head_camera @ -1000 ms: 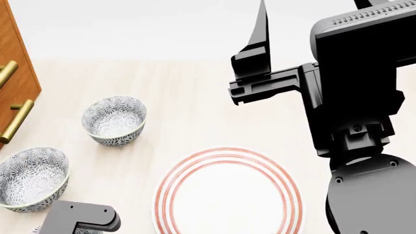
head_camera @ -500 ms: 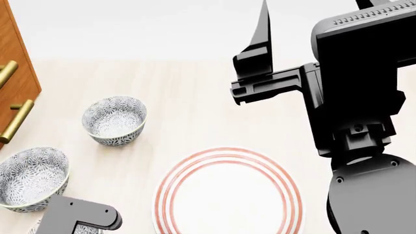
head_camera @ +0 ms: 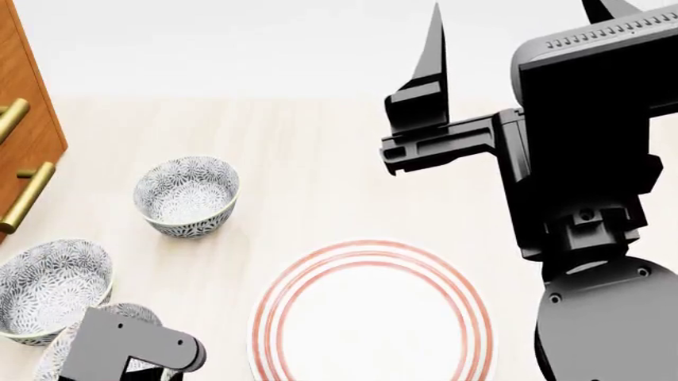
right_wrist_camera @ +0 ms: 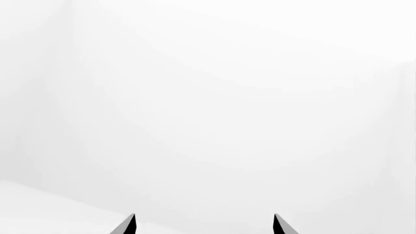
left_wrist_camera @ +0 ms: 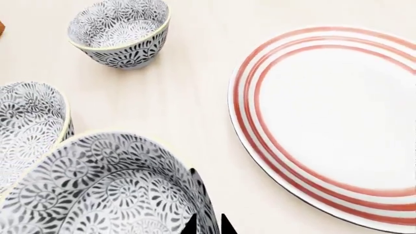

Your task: Put the bowl at the front on the plate.

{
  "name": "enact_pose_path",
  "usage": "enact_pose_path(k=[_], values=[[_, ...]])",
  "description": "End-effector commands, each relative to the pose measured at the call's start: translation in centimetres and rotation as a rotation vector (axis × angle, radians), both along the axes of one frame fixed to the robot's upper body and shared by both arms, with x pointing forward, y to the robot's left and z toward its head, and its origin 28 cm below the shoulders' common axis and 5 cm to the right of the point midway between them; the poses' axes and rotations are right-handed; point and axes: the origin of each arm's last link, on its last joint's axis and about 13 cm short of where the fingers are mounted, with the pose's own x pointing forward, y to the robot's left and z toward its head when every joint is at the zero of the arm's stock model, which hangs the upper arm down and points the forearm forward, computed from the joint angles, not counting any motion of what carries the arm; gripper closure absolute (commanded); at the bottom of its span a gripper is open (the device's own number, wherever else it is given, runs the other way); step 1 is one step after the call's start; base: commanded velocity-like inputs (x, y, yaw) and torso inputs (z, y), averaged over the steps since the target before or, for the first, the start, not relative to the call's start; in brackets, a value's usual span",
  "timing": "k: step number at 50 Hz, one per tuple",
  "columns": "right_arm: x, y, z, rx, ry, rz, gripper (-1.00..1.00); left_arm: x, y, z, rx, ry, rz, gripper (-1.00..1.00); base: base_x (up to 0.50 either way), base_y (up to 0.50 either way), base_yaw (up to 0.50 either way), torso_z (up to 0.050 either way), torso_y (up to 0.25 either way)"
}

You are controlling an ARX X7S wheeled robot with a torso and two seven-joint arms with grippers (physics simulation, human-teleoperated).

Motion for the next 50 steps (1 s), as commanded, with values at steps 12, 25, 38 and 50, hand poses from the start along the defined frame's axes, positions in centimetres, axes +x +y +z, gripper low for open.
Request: enact_pose_path(k=[12,25,38,50], values=[[0.0,0.0,-0.1,0.003,0.001,-0.004,-1.00,0.1,0.0,0.7,0.031,-0.082,-0.004,1.00,0.00,0.00,0.00,0.000,0.000],[0.0,-0.1,0.0,0.004,-0.001,-0.007,-1.00,0.3,0.1,1.1,0.041,-0.121,-0.001,1.00,0.00,0.00,0.00,0.000,0.000],[0.1,-0.1,0.2,-0.007,-0.004,-0.007,-1.00,0.5,-0.1,1.9,0.085,-0.210,-0.033,1.00,0.00,0.00,0.00,0.000,0.000],[0.2,-0.1,-0.1,-0.005,0.001,-0.008,-1.00,1.0,-0.1,2.6,0.091,-0.253,-0.033,1.00,0.00,0.00,0.00,0.000,0.000]])
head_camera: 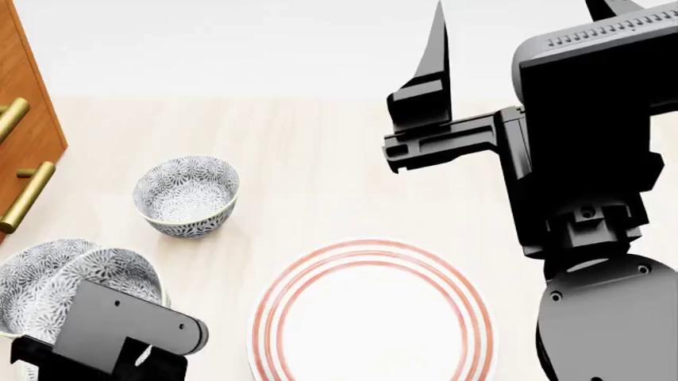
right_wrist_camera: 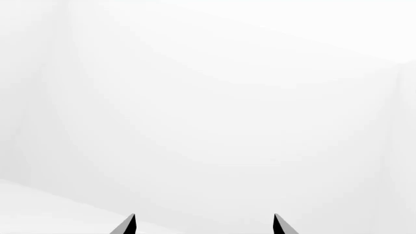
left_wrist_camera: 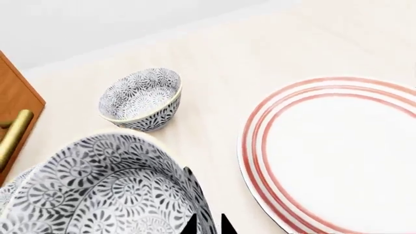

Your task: Put the bowl at the front on the plate.

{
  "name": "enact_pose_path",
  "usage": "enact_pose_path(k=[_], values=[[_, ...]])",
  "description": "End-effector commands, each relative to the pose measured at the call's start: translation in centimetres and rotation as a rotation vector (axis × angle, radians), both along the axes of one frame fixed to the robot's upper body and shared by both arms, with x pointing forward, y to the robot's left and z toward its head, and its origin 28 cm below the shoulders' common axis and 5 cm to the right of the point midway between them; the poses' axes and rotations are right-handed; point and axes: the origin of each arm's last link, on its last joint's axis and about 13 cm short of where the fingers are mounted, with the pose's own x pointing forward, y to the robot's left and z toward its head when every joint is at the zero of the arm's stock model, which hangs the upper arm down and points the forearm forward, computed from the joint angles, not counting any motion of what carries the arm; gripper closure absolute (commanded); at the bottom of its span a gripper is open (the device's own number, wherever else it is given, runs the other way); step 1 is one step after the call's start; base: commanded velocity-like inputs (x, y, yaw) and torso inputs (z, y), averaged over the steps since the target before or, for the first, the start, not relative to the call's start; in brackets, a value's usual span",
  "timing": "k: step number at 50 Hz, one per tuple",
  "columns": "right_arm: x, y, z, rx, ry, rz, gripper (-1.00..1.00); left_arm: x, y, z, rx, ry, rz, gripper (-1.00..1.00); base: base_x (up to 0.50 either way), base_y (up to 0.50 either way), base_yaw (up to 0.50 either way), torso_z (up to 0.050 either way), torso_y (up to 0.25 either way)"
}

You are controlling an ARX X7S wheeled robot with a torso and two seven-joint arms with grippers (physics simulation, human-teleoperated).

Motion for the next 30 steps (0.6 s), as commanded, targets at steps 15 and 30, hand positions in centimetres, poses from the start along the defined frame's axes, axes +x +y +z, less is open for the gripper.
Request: enact_pose_path(k=[15,30], values=[[0.2,0.0,-0.3,0.002,0.006,0.001,-1.00,0.8,0.0,1.7,0.047,-0.122,-0.026,1.00,0.00,0.00,0.00,0.000,0.001],[0.4,0.1,-0.3,0.004,0.009,0.007,-1.00,1.4,-0.1,3.0,0.068,-0.185,-0.078,1.00,0.00,0.00,0.00,0.000,0.000]])
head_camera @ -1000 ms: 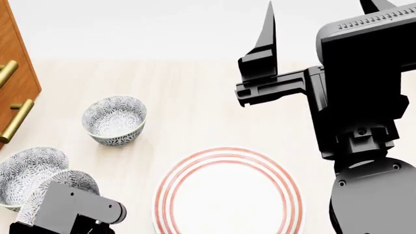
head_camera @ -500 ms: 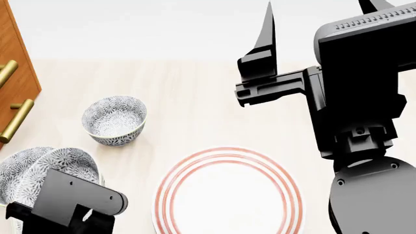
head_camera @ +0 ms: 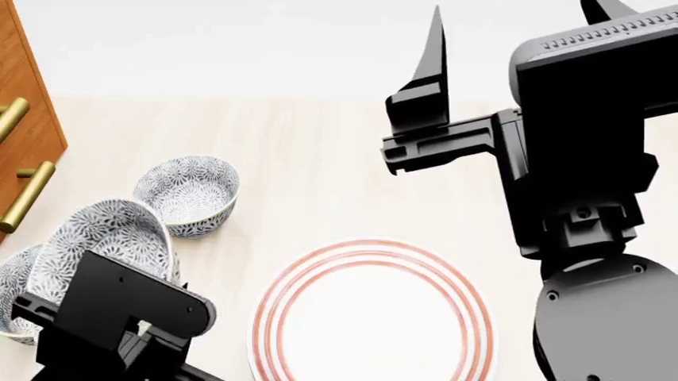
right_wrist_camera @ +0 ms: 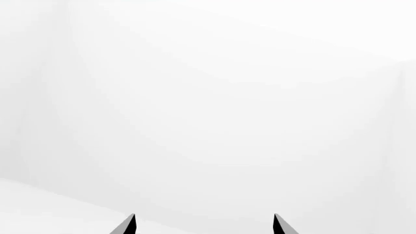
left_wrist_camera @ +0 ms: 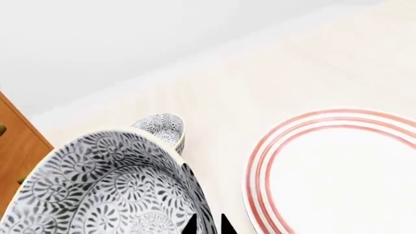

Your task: Put the bowl at the front on the plate.

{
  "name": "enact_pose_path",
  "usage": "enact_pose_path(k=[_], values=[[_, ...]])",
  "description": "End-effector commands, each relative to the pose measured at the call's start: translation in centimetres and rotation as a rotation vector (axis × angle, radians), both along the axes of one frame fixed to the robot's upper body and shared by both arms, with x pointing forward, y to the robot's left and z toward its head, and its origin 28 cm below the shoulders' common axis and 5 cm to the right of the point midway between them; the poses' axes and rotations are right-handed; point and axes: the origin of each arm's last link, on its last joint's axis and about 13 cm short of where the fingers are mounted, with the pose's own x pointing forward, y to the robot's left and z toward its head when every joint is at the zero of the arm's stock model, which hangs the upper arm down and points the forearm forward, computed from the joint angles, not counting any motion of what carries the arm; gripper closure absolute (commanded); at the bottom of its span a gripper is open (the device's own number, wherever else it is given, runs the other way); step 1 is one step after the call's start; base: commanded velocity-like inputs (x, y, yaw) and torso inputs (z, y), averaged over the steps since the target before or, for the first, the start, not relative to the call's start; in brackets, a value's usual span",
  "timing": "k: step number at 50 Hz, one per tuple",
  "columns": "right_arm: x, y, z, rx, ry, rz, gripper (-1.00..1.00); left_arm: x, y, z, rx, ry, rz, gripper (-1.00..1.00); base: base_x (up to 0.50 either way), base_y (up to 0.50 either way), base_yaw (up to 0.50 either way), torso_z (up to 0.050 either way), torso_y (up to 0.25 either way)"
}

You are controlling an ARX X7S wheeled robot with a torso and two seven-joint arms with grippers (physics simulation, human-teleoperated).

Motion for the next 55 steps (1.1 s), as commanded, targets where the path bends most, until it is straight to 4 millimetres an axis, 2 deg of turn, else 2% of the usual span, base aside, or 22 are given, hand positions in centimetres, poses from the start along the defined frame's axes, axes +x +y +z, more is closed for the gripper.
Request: enact_pose_path(k=[1,10,29,55], values=[[0.2,0.1,0.0,0.001,0.001,0.005,-1.00,0.7,0.0,1.3,0.019,-0.075,-0.026,1.00,0.00,0.00,0.00,0.000,0.000],[0.3,0.1,0.0,-0.001,0.003,0.005,-1.00,1.2,0.0,2.0,0.029,-0.111,-0.048,1.00,0.00,0.00,0.00,0.000,0.001],[0.3,0.1,0.2,-0.008,-0.002,0.004,-1.00,2.4,-0.3,4.8,0.040,-0.208,-0.109,1.00,0.00,0.00,0.00,0.000,0.001],[0.5,0.3,-0.1,-0.010,0.006,0.012,-1.00,3.9,-0.9,6.1,0.102,-0.243,-0.236,1.00,0.00,0.00,0.00,0.000,0.000]])
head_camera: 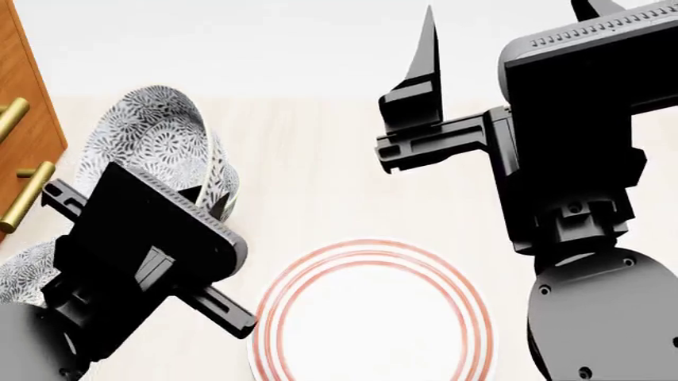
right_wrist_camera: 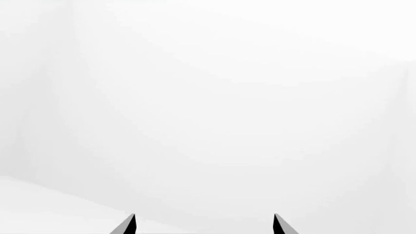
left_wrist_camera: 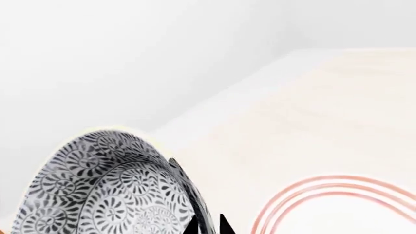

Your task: Put the bowl at the front on the plate.

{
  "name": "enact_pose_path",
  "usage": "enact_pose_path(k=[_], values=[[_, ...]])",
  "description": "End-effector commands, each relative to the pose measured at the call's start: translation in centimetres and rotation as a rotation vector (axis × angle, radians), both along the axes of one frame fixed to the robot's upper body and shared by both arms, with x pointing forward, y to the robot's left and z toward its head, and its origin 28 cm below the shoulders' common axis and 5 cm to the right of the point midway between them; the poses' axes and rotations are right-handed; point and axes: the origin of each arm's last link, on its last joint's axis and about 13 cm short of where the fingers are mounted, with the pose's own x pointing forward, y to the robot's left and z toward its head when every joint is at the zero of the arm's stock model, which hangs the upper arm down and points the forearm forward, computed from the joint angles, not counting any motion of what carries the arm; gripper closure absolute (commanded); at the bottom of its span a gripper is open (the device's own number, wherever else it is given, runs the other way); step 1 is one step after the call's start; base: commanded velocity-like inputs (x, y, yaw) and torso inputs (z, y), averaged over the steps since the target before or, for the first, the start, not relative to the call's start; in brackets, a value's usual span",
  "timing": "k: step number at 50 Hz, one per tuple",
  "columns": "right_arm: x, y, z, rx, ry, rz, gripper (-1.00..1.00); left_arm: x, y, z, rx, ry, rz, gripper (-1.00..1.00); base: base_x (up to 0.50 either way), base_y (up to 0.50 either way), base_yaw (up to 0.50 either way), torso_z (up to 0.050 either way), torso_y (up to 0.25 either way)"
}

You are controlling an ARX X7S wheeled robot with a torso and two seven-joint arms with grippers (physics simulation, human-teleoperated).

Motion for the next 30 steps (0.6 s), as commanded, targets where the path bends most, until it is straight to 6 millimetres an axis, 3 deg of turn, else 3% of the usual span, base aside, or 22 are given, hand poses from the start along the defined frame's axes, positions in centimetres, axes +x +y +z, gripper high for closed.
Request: enact_pose_path(k=[1,30], values=[[0.1,0.1,-0.1,0.000,0.003,0.004,-1.00,0.8,-0.1,0.9,0.034,-0.040,-0.030,1.00,0.00,0.00,0.00,0.000,0.000],[0.3,0.2,0.0,-0.001,0.004,0.006,-1.00,3.8,-0.5,0.5,0.122,-0.023,-0.134,1.00,0.00,0.00,0.00,0.000,0.000]])
